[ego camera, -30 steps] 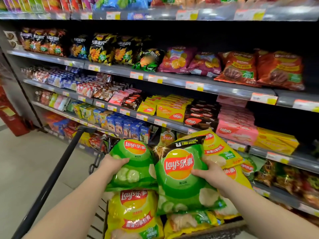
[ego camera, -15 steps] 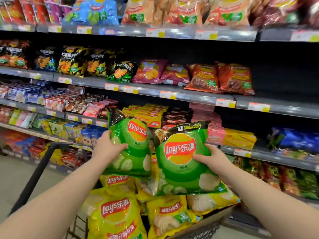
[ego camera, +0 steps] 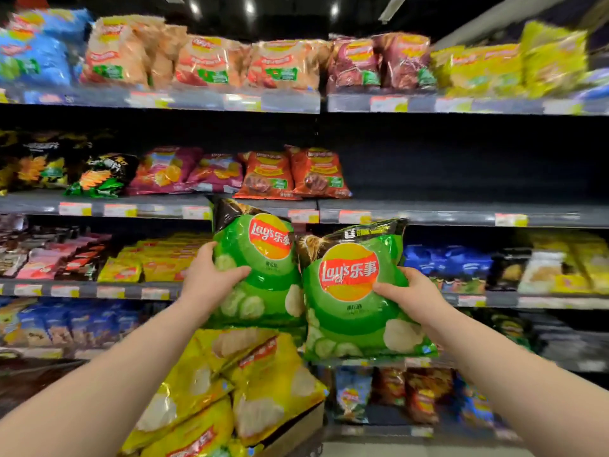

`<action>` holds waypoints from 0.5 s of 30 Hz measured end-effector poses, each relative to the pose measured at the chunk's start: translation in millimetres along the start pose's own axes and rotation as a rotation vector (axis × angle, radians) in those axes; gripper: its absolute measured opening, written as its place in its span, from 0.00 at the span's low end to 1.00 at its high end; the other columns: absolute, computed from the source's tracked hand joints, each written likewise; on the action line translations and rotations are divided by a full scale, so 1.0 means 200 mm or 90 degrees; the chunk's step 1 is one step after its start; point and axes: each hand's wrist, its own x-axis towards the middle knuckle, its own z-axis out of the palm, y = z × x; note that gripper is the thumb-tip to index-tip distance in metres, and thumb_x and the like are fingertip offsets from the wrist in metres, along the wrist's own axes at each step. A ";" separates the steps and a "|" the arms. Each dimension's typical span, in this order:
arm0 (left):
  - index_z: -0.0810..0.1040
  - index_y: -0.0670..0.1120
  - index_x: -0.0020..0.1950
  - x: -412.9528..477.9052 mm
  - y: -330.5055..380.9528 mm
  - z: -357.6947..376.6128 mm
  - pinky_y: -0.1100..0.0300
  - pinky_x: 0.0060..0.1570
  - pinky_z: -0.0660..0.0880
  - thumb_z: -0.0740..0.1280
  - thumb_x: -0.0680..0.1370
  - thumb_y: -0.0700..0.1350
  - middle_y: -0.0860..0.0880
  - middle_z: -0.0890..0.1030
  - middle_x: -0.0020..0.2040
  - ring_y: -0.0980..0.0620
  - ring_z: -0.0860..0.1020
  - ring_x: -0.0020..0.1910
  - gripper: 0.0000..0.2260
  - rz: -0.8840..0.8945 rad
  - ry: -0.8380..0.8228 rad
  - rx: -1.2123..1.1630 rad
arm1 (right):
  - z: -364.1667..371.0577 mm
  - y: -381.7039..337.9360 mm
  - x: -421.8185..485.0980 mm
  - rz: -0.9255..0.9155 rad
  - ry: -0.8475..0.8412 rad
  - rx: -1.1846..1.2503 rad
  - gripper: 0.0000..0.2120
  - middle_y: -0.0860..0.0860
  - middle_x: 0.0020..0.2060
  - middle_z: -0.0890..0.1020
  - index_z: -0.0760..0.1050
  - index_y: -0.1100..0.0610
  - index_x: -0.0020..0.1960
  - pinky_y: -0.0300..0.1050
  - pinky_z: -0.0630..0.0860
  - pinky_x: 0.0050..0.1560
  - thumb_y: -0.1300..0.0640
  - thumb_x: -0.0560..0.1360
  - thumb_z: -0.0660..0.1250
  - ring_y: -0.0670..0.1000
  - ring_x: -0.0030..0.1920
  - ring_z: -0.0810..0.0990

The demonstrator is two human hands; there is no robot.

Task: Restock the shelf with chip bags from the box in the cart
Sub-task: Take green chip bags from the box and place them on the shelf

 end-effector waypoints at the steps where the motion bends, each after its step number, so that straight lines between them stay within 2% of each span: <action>1: 0.65 0.43 0.72 -0.02 0.06 0.08 0.48 0.64 0.70 0.76 0.68 0.46 0.41 0.74 0.66 0.41 0.73 0.64 0.36 0.009 -0.006 -0.005 | -0.10 0.01 0.01 0.000 0.010 0.009 0.32 0.58 0.59 0.79 0.66 0.60 0.70 0.49 0.79 0.47 0.58 0.70 0.74 0.56 0.53 0.81; 4: 0.66 0.43 0.72 -0.09 0.23 0.34 0.50 0.63 0.69 0.76 0.69 0.46 0.41 0.74 0.66 0.41 0.73 0.64 0.35 0.022 -0.022 -0.010 | -0.40 0.06 0.07 0.003 0.032 0.031 0.30 0.59 0.59 0.79 0.66 0.61 0.70 0.47 0.79 0.45 0.60 0.71 0.73 0.56 0.50 0.81; 7: 0.67 0.44 0.71 -0.15 0.39 0.57 0.48 0.62 0.71 0.77 0.67 0.47 0.41 0.76 0.64 0.41 0.74 0.62 0.35 0.031 -0.041 -0.038 | -0.68 0.10 0.13 -0.008 0.060 0.029 0.31 0.58 0.60 0.78 0.66 0.60 0.70 0.45 0.79 0.42 0.59 0.71 0.73 0.54 0.49 0.81; 10: 0.67 0.44 0.71 -0.20 0.53 0.78 0.48 0.63 0.70 0.77 0.65 0.51 0.42 0.76 0.64 0.42 0.74 0.62 0.37 0.034 -0.045 -0.054 | -0.93 0.13 0.19 -0.029 0.070 0.025 0.27 0.55 0.54 0.79 0.67 0.60 0.68 0.39 0.75 0.36 0.59 0.72 0.72 0.48 0.43 0.79; 13: 0.67 0.44 0.71 -0.23 0.65 0.95 0.50 0.62 0.70 0.76 0.69 0.46 0.42 0.76 0.64 0.42 0.74 0.62 0.34 0.041 -0.052 -0.073 | -1.13 0.15 0.26 -0.041 0.069 0.033 0.23 0.51 0.46 0.79 0.69 0.59 0.65 0.40 0.76 0.37 0.60 0.73 0.71 0.47 0.42 0.79; 15: 0.66 0.45 0.72 -0.23 0.72 1.03 0.48 0.62 0.71 0.75 0.69 0.46 0.43 0.75 0.64 0.43 0.74 0.62 0.34 0.048 -0.060 -0.074 | -1.23 0.15 0.31 -0.040 0.075 0.032 0.22 0.52 0.49 0.80 0.69 0.60 0.64 0.46 0.79 0.42 0.59 0.73 0.71 0.50 0.45 0.80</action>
